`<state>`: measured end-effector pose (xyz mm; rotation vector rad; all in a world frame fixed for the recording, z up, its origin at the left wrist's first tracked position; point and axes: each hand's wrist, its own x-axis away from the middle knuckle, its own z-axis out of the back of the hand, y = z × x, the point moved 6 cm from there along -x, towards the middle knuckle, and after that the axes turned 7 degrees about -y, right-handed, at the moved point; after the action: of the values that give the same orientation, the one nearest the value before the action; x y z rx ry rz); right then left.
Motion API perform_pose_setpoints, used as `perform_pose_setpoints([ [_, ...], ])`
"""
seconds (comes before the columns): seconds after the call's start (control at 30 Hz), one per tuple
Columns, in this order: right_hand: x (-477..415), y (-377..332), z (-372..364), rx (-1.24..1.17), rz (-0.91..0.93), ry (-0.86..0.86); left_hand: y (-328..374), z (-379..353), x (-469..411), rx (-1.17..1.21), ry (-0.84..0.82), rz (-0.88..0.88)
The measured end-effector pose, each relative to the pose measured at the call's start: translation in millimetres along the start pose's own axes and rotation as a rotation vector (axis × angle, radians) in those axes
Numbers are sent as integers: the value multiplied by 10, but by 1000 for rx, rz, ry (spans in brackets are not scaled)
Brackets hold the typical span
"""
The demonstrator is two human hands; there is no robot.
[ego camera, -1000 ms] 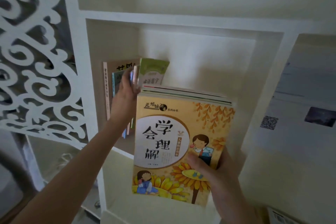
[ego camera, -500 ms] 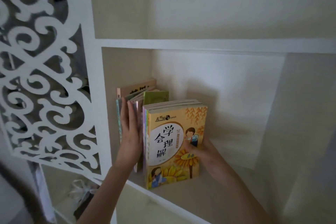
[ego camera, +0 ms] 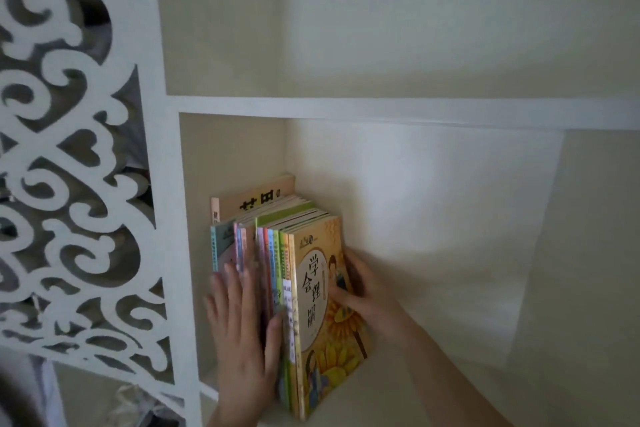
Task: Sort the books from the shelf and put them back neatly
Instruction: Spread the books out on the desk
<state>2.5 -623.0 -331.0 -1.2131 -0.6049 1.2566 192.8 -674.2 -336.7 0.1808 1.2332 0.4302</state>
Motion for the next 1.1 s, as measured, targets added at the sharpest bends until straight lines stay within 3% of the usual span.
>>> perform_pose_setpoints([
  [0.17, 229, -44, 51, 336, -93, 303, -62, -70, 231, 42, -33, 282],
  [0.37, 536, -55, -357, 378, -105, 84, 27, -211, 192, 118, -145, 337],
  [0.53, 381, 51, -458, 322, -54, -38, -42, -262, 145, 167, -160, 383],
  [0.63, 297, 77, -494, 421, -46, -120, -78, -321, 124, 97, -138, 410],
  [0.77, 170, 47, -471, 523, -70, -94, -99, -382, 135, 12, -152, 400],
  [0.93, 256, 85, -467, 414, -71, -20, -48, -356, 109, 24, -186, 398],
  [1.1, 367, -455, -495, 475, 151, -47, -322, -406, 422, -140, -202, 317],
])
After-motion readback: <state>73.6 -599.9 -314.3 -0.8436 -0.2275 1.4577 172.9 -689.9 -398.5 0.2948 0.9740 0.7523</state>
